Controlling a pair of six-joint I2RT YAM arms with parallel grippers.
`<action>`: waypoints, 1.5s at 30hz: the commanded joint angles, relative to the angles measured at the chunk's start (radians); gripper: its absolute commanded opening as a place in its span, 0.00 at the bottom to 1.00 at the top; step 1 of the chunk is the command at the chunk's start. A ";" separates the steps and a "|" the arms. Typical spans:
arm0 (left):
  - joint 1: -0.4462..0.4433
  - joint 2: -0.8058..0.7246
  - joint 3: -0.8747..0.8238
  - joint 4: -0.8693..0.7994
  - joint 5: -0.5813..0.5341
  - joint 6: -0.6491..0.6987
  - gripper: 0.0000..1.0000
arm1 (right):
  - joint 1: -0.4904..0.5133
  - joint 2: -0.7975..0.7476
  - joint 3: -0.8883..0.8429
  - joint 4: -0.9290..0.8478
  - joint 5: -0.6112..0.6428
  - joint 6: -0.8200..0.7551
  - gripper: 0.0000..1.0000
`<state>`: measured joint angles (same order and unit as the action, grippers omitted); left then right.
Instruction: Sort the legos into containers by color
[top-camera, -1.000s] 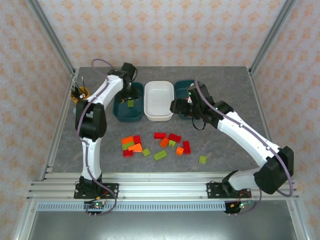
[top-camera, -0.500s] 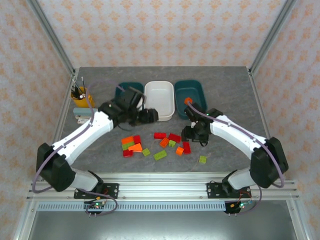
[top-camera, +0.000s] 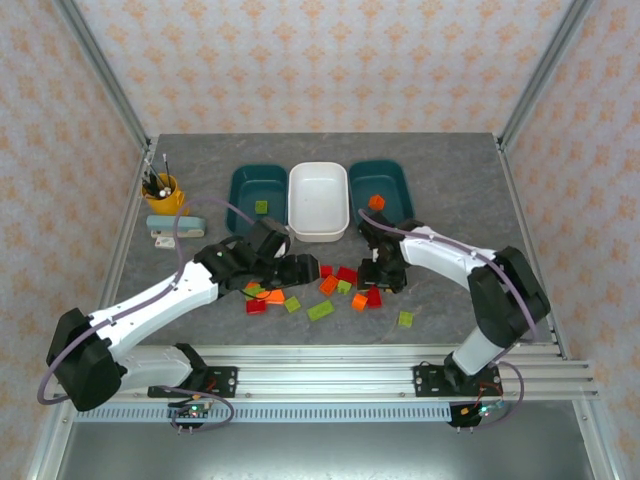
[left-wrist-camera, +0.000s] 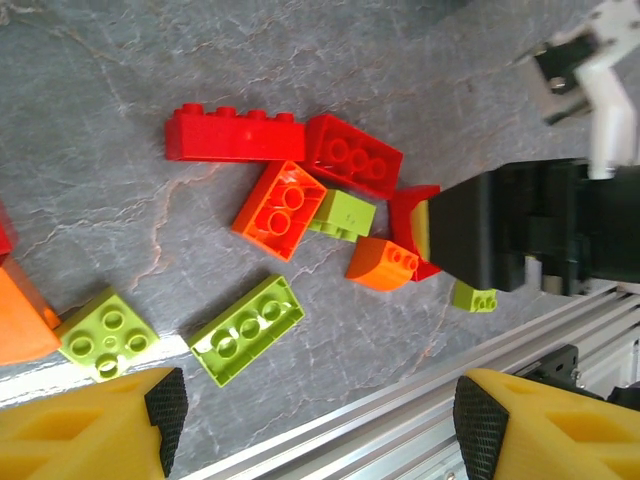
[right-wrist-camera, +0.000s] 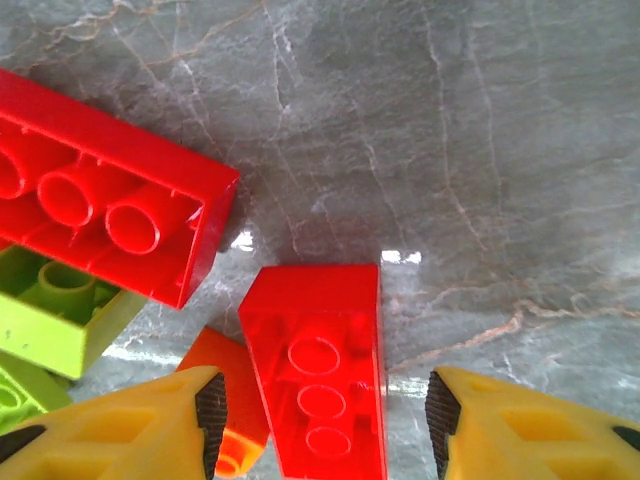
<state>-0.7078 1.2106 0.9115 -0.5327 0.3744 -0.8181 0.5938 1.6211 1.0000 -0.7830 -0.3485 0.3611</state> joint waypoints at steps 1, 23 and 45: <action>-0.014 -0.011 -0.005 0.033 -0.038 -0.020 0.74 | -0.003 0.021 0.001 0.026 0.003 -0.008 0.57; -0.036 0.011 0.044 0.036 -0.071 -0.036 0.73 | 0.001 -0.013 -0.018 0.009 0.142 0.027 0.24; 0.201 0.029 0.343 -0.197 -0.261 -0.066 0.74 | -0.003 0.696 1.149 -0.098 0.121 0.016 0.23</action>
<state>-0.5159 1.2449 1.2167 -0.6910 0.1570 -0.8684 0.6044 2.2501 2.0438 -0.8139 -0.2535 0.3805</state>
